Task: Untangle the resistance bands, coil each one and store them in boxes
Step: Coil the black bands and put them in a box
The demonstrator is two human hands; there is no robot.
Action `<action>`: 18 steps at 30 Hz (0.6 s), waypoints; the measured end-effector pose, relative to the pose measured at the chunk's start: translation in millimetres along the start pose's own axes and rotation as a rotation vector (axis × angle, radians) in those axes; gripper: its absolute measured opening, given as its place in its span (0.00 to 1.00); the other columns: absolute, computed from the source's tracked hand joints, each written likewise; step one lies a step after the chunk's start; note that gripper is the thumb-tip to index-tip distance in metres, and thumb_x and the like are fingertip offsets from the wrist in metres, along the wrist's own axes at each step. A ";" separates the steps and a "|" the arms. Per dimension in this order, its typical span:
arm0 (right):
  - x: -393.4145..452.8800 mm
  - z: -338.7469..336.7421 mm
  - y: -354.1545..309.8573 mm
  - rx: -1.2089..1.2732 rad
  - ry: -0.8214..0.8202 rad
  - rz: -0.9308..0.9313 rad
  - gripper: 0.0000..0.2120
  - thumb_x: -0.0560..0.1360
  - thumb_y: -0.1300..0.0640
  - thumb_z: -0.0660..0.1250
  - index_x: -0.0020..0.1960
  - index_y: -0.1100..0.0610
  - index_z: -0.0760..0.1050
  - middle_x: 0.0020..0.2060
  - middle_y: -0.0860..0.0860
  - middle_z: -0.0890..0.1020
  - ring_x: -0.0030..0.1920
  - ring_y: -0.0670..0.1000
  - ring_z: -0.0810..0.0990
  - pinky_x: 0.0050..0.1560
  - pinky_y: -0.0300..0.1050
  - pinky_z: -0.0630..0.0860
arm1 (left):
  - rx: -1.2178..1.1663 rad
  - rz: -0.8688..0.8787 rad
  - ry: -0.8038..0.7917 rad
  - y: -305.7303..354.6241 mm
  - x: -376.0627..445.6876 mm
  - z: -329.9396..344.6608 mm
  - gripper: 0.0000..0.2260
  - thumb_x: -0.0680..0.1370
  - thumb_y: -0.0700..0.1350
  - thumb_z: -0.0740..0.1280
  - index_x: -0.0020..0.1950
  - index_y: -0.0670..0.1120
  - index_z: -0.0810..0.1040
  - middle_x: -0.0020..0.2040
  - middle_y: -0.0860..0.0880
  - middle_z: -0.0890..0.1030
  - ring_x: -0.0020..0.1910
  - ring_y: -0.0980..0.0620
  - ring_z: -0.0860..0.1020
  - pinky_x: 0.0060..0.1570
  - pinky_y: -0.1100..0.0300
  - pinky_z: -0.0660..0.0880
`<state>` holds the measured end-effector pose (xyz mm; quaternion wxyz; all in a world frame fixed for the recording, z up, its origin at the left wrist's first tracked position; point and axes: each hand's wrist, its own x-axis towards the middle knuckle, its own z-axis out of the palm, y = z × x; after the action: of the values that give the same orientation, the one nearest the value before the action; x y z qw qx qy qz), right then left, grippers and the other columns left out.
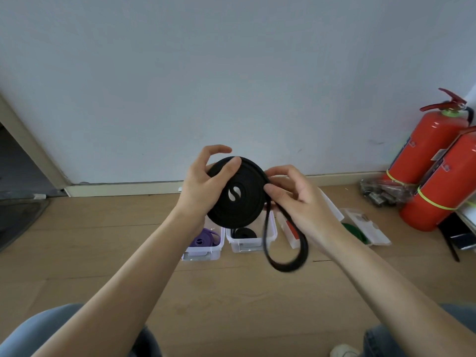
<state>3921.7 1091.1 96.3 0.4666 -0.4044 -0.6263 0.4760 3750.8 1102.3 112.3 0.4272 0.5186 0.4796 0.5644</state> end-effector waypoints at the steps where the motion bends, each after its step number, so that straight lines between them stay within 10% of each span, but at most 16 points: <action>1: -1.0 4.8 2.3 0.011 0.004 0.009 0.11 0.74 0.54 0.67 0.55 0.52 0.72 0.50 0.48 0.82 0.48 0.48 0.83 0.49 0.44 0.80 | -0.041 -0.026 0.061 -2.3 -0.9 3.5 0.06 0.74 0.50 0.69 0.50 0.58 0.77 0.33 0.56 0.82 0.34 0.57 0.81 0.32 0.63 0.77; 6: 0.4 4.9 4.1 -0.041 0.057 0.015 0.15 0.72 0.56 0.70 0.56 0.51 0.71 0.52 0.49 0.81 0.50 0.49 0.82 0.49 0.44 0.80 | 0.035 -0.119 0.014 -6.9 2.8 7.8 0.05 0.77 0.50 0.66 0.49 0.51 0.79 0.44 0.50 0.82 0.46 0.52 0.80 0.46 0.59 0.77; 11: -1.6 -4.3 -1.8 -0.097 -0.047 -0.023 0.13 0.76 0.62 0.65 0.59 0.52 0.77 0.52 0.48 0.82 0.55 0.45 0.80 0.57 0.43 0.77 | 0.215 -0.253 -0.264 -3.1 1.0 1.4 0.12 0.76 0.57 0.62 0.47 0.48 0.73 0.38 0.52 0.79 0.37 0.56 0.78 0.39 0.62 0.73; 18: -5.5 5.7 8.1 -0.047 0.015 0.058 0.16 0.73 0.51 0.69 0.59 0.45 0.71 0.52 0.49 0.80 0.50 0.47 0.82 0.51 0.46 0.80 | 0.049 -0.095 0.048 -11.0 5.0 5.5 0.01 0.78 0.51 0.63 0.48 0.56 0.72 0.41 0.49 0.81 0.37 0.54 0.80 0.32 0.64 0.76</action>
<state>3918.0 1086.4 86.7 0.4477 -0.4368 -0.6219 0.4712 3755.6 1109.7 102.4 0.4292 0.4919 0.5273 0.5438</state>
